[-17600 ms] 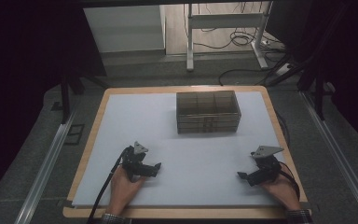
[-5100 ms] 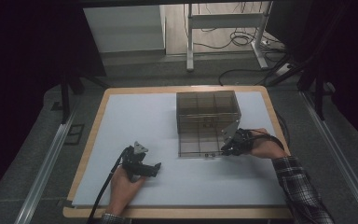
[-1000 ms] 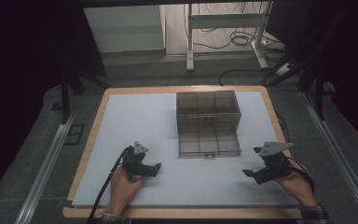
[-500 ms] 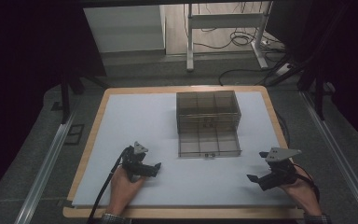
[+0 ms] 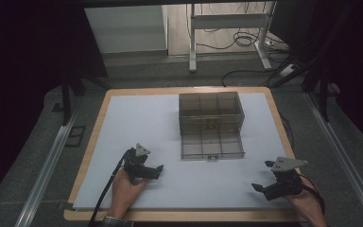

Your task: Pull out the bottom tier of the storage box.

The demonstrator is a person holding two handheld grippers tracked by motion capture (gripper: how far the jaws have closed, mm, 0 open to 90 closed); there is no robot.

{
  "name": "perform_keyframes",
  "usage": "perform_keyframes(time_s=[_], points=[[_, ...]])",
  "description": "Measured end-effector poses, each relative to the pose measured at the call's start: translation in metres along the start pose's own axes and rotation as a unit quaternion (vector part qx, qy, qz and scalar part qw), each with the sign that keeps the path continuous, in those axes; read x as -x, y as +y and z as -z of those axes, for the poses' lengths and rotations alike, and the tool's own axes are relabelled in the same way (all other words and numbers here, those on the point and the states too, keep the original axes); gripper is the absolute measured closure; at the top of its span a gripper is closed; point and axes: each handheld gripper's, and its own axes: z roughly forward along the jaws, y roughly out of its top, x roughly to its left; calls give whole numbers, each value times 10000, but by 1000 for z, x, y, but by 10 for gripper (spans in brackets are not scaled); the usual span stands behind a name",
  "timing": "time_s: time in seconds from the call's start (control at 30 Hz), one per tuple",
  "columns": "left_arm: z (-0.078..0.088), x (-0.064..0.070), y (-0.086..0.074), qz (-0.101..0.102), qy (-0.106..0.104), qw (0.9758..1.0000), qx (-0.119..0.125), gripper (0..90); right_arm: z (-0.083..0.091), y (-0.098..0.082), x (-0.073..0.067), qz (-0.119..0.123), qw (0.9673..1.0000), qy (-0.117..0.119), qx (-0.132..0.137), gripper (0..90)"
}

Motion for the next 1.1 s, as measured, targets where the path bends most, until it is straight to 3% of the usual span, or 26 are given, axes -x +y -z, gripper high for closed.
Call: perform_keyframes(time_s=[0.57,0.73,1.1], points=[[0,0,0,0,0,10000,0,0,-9,-18,-6,-198,9997,90,-95,7],[0,0,0,1,0,10000,1,0,-12,-17,-9,-89,9996,27,-257,3],[0,0,0,3,-6,10000,-3,0,-13,-18,-9,-79,9997,20,-235,3]])
